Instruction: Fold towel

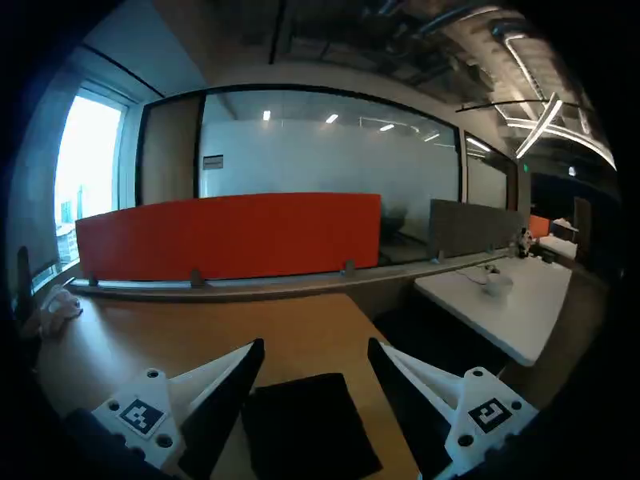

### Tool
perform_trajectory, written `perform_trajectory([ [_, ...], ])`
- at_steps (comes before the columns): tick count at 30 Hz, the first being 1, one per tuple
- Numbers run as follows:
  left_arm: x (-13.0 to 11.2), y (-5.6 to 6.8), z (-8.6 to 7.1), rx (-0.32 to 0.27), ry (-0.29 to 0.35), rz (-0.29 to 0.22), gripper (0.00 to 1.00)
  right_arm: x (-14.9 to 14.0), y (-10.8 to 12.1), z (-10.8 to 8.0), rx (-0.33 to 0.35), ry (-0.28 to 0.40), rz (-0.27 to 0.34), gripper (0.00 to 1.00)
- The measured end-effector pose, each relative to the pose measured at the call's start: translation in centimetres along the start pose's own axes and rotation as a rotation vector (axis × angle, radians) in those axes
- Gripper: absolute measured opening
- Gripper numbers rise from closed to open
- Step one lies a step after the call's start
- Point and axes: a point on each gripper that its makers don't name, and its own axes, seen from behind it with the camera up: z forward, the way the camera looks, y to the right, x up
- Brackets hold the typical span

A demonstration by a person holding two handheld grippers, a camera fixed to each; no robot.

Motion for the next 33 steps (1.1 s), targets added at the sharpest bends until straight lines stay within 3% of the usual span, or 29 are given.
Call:
perform_trajectory([
  [5,0.2,0.0,0.1,0.001,0.004,-0.003,1.00,1.2,-0.1,-0.1,-0.014,0.053,-0.006,1.00],
  [14,1.7,-0.2,0.3,0.011,0.049,-0.011,1.00,2.1,-1.5,-0.4,0.009,0.065,-0.024,1.00],
  [33,11.6,-1.7,0.1,0.044,0.296,-0.026,1.00,3.3,-4.7,-0.6,0.067,0.057,-0.067,1.00],
])
